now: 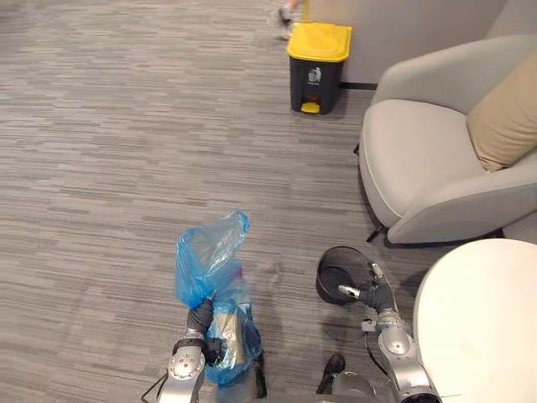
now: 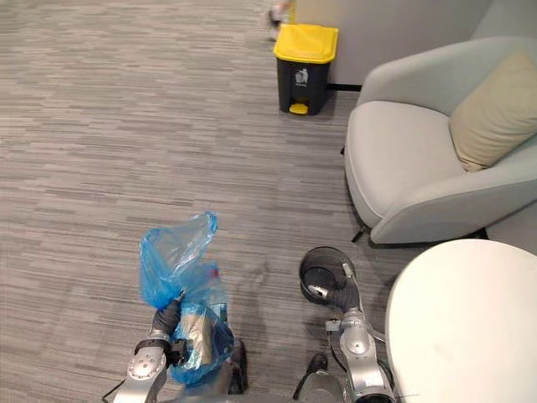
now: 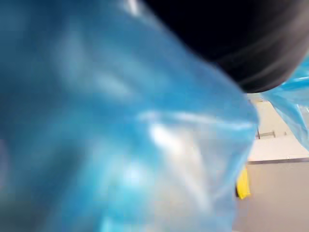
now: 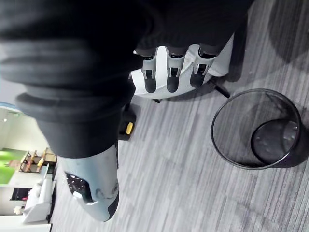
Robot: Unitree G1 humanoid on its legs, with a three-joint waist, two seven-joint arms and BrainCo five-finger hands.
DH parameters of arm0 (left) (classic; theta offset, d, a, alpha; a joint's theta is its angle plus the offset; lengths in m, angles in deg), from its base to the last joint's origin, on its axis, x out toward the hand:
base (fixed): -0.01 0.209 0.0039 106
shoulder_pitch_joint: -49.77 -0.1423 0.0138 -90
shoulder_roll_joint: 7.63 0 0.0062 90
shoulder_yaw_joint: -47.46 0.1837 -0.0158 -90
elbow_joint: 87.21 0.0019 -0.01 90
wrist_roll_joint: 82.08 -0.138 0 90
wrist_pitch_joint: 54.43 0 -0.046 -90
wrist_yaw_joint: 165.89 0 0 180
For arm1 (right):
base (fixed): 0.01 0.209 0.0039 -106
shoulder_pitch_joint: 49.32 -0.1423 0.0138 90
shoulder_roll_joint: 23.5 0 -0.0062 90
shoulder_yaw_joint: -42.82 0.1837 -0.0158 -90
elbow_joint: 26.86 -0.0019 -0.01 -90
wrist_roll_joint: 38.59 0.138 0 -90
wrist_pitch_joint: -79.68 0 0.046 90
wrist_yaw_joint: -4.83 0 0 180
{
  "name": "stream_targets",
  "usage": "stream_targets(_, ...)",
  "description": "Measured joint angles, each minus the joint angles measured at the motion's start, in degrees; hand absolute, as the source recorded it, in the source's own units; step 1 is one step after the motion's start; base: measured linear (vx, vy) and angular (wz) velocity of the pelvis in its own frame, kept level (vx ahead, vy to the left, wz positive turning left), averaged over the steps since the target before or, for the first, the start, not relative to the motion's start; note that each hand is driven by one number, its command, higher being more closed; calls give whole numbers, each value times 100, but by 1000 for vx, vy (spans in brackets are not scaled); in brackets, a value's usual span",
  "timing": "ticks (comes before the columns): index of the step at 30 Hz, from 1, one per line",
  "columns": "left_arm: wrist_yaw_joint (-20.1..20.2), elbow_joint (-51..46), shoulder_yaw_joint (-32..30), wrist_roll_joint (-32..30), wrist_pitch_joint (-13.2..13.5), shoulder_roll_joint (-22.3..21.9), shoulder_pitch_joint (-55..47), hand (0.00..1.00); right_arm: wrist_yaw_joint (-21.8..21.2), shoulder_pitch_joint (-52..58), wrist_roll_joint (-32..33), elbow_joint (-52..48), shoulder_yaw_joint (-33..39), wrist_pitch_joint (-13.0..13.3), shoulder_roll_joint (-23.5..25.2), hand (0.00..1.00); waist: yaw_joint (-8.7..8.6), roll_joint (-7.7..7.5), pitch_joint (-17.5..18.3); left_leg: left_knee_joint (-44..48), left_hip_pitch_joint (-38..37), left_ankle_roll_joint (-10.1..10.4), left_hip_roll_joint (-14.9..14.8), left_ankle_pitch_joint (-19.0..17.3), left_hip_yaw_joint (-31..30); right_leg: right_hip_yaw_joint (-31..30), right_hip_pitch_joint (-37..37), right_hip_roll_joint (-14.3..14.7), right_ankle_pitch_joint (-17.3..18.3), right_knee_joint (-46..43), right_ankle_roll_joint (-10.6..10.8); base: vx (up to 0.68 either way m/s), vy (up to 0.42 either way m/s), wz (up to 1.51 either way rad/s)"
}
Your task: Gather rubbish on tea table into small bin, then transfer packed bag to large trash can.
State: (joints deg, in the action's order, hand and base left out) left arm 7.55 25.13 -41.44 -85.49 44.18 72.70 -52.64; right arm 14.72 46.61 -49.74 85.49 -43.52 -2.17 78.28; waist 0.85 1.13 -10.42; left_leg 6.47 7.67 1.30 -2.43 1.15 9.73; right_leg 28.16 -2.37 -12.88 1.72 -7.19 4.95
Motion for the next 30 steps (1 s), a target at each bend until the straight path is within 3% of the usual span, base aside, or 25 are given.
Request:
stream_targets(7,0,193,-194,-136,-88,80,-131,100,-6,-3,-1,331,108,-166,43,0,14,-33,27,-205,-49,-124,149,63,-22,6,44,-47,-101,120,97,-45,54,7)
stream_targets(9,0,193,-204,-144,-92,73,-151,100,-10,10,-1,358,117,-214,41,0,14,-44,24,-72,-22,-203,176,-66,-24,7,12,-111,27,-64,162,5,29,6)
stream_targets(12,4,126,-297,-144,-95,68,-284,100,-14,45,-1,461,123,-230,57,0,-13,-177,45,599,163,-302,266,-572,-22,-71,-168,-468,614,-984,280,0,40,10)
stream_targets(14,-2,32,-413,-144,-112,80,-364,100,-16,49,-4,460,113,-232,72,0,3,-289,40,979,292,-332,303,-833,-40,-310,-316,-546,879,-1381,188,83,30,15)
stream_targets(16,1,-199,-390,-143,-181,72,-505,100,-17,89,-5,460,123,-241,84,0,-34,-372,5,1276,320,-393,405,-1031,-286,-784,-303,-404,1113,-1517,33,169,10,40)
stream_targets(18,2,-355,-388,-142,-188,13,-588,100,-19,103,-4,453,130,-243,75,0,-30,-395,-13,1347,285,-432,422,-1098,-463,-867,-340,-398,1036,-1818,-189,206,3,29)
stream_targets(19,1,-406,-385,-138,-193,-13,-581,100,-20,93,-2,452,131,-244,80,0,-57,-292,-73,1344,207,-452,324,-1176,-614,-1217,-694,-264,1104,-2415,-655,136,-22,41)
stream_targets(20,-2,-407,-389,-129,-203,-42,-501,100,-25,96,3,452,125,-244,105,0,-78,-222,-109,1285,113,-444,222,-1219,-777,-1504,-846,102,1276,-2395,-445,135,-39,48)
stream_targets(23,-2,-330,-378,-129,-206,42,-264,100,-18,109,27,442,102,-241,69,0,-192,-333,-78,1069,-133,-270,266,-1220,-1022,-1986,-1239,689,1206,-1796,-418,245,-129,62)
stream_targets(24,-3,-319,-375,-128,-207,40,-214,100,-18,118,38,442,102,-242,53,0,-193,-393,-63,1102,-162,-214,326,-1258,-1070,-2024,-1298,714,984,-1632,-468,268,-169,91)
stream_targets(25,-3,-199,-368,-130,-213,-53,-99,100,-18,128,60,479,141,-249,-27,0,-293,-330,-40,1268,-163,-70,327,-1390,-1287,-1880,-1170,711,803,-1691,-485,313,-156,61)
stream_targets(28,-1,-268,-360,-131,-211,-126,-103,100,-25,117,163,482,147,-253,-49,0,-285,-77,-21,1426,-164,127,27,-1516,-1186,-1622,-946,917,1001,-1516,-616,324,-169,34)
stream_targets(30,12,-325,-399,-130,-222,-220,-130,100,-38,258,194,324,145,-311,21,0,-268,-37,-46,2445,-11,226,-294,-1573,-719,-1497,-392,1116,1008,-1186,-645,315,-157,17)
